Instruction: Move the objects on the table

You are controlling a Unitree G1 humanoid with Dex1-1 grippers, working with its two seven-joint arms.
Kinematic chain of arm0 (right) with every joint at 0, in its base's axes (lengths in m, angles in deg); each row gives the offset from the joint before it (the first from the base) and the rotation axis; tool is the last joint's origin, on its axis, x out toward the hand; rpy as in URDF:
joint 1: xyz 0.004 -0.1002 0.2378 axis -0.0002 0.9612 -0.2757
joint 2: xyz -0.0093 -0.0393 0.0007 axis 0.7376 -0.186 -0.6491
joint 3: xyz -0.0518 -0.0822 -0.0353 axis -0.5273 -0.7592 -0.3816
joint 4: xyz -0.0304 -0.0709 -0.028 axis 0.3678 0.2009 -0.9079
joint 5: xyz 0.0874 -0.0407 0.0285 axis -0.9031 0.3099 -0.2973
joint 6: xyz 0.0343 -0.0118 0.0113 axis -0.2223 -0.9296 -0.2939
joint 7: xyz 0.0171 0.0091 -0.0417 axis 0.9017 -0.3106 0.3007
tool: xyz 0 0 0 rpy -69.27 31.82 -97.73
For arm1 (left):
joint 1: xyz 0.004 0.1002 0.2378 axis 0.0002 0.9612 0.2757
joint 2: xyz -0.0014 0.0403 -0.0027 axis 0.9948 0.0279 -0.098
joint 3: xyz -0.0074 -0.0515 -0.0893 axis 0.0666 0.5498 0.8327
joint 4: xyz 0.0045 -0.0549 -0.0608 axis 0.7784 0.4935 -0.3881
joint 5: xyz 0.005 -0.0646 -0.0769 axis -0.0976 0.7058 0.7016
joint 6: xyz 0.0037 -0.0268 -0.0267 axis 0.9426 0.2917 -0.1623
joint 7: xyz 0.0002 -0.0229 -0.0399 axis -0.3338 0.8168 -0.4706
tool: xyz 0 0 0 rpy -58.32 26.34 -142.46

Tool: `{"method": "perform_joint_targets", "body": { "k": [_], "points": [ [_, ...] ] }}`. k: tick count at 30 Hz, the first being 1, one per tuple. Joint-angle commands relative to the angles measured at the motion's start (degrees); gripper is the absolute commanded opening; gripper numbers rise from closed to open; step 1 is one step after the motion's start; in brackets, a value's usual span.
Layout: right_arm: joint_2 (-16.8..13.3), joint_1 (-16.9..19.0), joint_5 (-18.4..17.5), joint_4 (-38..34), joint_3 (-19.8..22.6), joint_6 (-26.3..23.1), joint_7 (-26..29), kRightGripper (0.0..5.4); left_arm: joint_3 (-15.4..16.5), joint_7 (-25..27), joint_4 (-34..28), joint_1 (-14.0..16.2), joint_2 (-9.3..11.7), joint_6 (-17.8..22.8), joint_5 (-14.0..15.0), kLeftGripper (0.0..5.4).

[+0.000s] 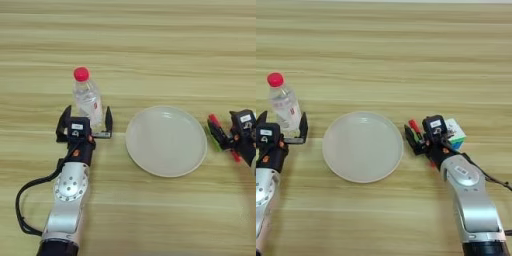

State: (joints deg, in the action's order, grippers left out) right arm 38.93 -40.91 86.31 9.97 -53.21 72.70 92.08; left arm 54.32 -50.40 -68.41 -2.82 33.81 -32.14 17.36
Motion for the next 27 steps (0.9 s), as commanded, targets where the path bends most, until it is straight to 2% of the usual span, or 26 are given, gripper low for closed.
{"method": "perform_joint_targets", "body": {
  "k": [1,13,27],
  "points": [
    [-0.6,0.1,0.1,-0.4,1.2,0.7,-0.9,4.09,-0.1,-0.3,0.3,-0.4,-0.1,0.7,-0.6,5.40],
    [-1.8,0.5,-0.4,1.8,5.1,3.1,-1.3,5.36,-0.3,-0.4,0.0,-0.4,-0.3,0.9,-0.7,5.40],
    [-3.0,-0.5,-0.7,6.5,7.6,5.7,-1.1,5.36,-0.3,-0.3,0.2,-0.5,-0.3,0.8,-0.7,5.40]
  ]
}}
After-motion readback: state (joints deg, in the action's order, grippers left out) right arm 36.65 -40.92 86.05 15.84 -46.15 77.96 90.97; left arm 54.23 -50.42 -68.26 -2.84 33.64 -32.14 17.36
